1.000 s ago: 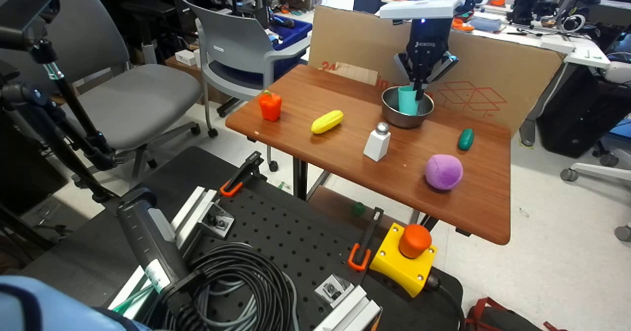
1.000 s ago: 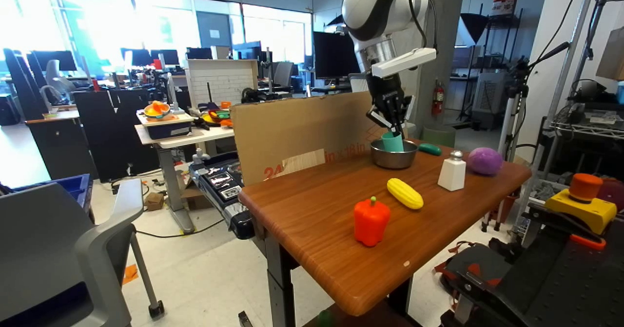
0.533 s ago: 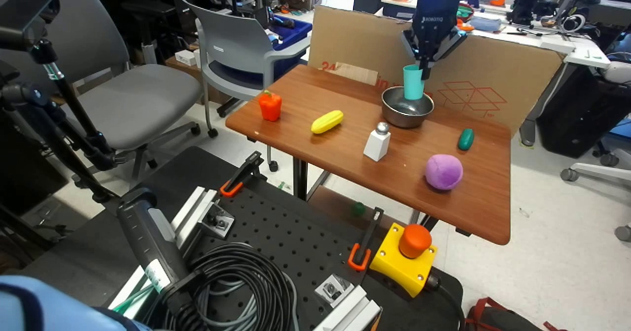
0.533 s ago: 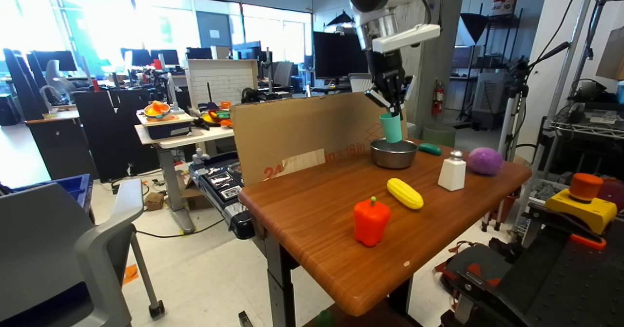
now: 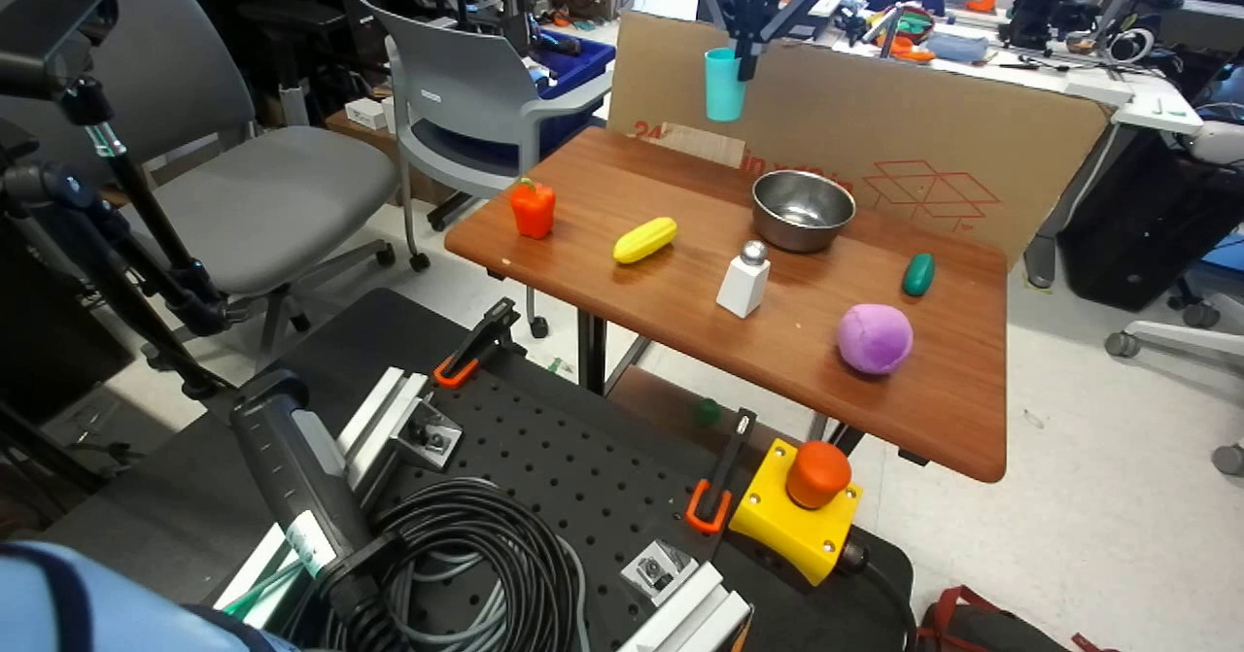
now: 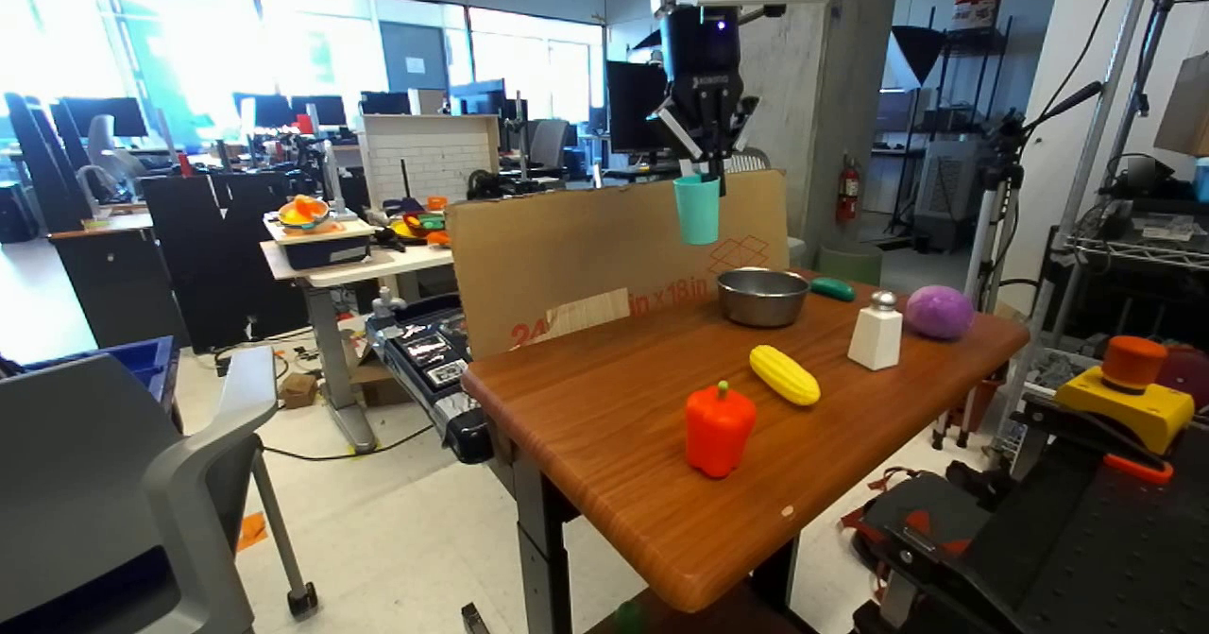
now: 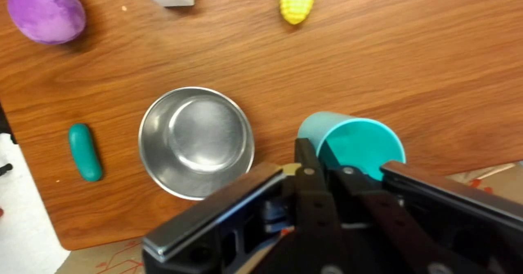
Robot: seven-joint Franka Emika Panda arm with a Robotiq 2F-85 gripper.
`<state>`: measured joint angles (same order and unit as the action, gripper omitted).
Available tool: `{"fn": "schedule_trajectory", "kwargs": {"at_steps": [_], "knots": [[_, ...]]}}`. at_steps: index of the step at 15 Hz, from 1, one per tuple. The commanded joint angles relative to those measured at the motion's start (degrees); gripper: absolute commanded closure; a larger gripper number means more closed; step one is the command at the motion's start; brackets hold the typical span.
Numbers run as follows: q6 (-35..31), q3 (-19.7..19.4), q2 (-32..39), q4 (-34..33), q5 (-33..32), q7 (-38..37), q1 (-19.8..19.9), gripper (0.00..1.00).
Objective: Remove the blue cup from the pot
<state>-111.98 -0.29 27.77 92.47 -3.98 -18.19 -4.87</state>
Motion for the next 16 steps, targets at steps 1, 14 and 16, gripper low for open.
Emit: {"fn": "schedule_trajectory", "kwargs": {"at_steps": [1,14,16], "knots": [[-4.11,1.42,0.10,2.55,4.23,-2.62,-1.25,0.99],[-6.55,0.88,12.57,-2.67,6.29,-7.02,-3.89,0.99],[-7.22,0.53,13.06,-3.04,5.70,-7.60,-4.31,0.99]]}}
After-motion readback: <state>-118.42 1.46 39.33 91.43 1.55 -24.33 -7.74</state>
